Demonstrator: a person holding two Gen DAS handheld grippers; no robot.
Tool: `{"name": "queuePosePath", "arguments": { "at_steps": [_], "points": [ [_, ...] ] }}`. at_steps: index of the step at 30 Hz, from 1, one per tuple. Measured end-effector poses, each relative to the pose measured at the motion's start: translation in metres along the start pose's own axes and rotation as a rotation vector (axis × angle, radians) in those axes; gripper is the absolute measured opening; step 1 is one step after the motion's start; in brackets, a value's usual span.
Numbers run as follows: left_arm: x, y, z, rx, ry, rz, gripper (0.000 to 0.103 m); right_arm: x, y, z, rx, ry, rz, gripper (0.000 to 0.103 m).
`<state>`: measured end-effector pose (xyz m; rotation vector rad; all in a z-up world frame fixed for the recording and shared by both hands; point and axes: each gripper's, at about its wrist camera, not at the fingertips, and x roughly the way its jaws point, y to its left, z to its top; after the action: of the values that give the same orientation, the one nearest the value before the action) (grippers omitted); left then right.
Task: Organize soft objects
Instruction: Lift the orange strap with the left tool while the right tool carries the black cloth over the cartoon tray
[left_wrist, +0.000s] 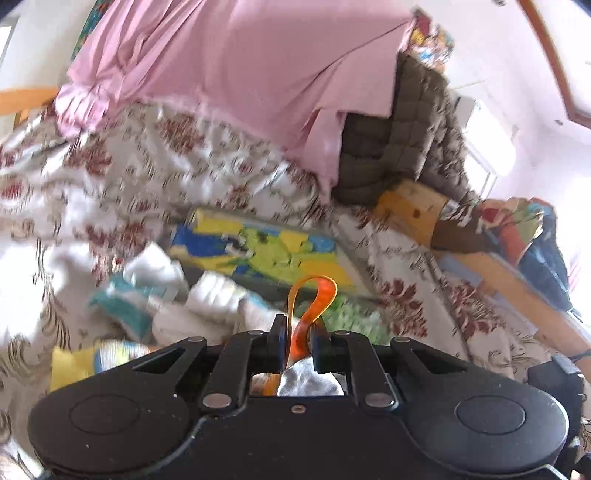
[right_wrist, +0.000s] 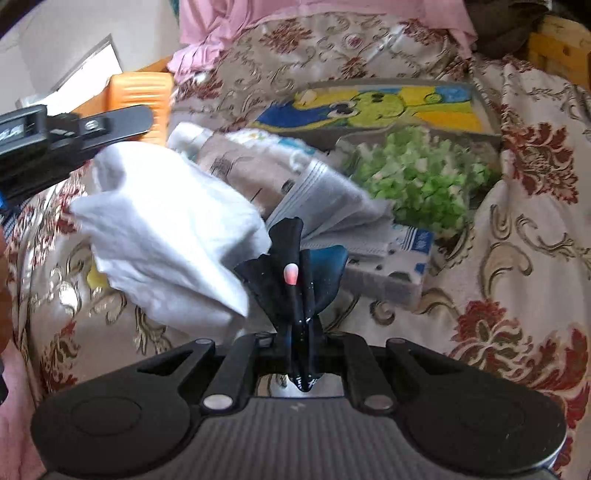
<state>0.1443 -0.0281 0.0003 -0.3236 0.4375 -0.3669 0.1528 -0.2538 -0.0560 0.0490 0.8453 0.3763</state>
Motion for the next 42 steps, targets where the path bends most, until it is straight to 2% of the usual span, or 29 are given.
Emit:
{"name": "queuePosePath", "arguments": {
  "at_steps": [5, 10, 14, 17, 20, 23, 25, 27, 32, 36, 42],
  "points": [
    [-0.012, -0.004, 0.005, 0.024, -0.051, -0.020, 0.014, -0.020, -0.003, 0.005, 0.026, -0.106, 0.004, 0.009],
    [-0.023, -0.017, 0.006, 0.122, -0.145, 0.011, 0.014, -0.041, -0.004, 0.010, 0.032, -0.230, 0.009, 0.009],
    [-0.040, -0.038, 0.006, 0.275, -0.262, 0.001, 0.014, -0.048, -0.008, 0.014, 0.051, -0.287, 0.004, 0.009],
    [-0.049, -0.056, -0.001, 0.436, -0.330, 0.011, 0.014, -0.050, -0.013, 0.015, 0.071, -0.308, -0.008, 0.009],
    [-0.045, -0.063, -0.006, 0.469, -0.297, -0.004, 0.014, -0.052, -0.014, 0.016, 0.081, -0.319, -0.009, 0.009],
    [-0.035, -0.064, -0.013, 0.501, -0.247, 0.017, 0.014, -0.052, -0.014, 0.015, 0.085, -0.326, 0.016, 0.009],
    [-0.027, -0.059, -0.015, 0.471, -0.189, 0.015, 0.014, -0.052, -0.014, 0.015, 0.100, -0.322, 0.074, 0.009],
    [-0.019, -0.047, -0.012, 0.358, -0.123, -0.015, 0.014, -0.048, -0.009, 0.014, 0.089, -0.290, 0.120, 0.009],
    [-0.008, -0.020, -0.007, 0.193, -0.074, -0.011, 0.014, -0.022, 0.021, 0.007, -0.061, -0.155, 0.162, 0.009],
    [-0.011, -0.012, 0.000, 0.160, -0.096, 0.013, 0.014, -0.012, 0.038, 0.001, -0.136, -0.110, 0.168, 0.009],
    [-0.025, -0.009, 0.018, 0.108, -0.135, 0.001, 0.015, -0.018, 0.027, 0.007, -0.081, -0.154, 0.118, 0.009]
  ]
}}
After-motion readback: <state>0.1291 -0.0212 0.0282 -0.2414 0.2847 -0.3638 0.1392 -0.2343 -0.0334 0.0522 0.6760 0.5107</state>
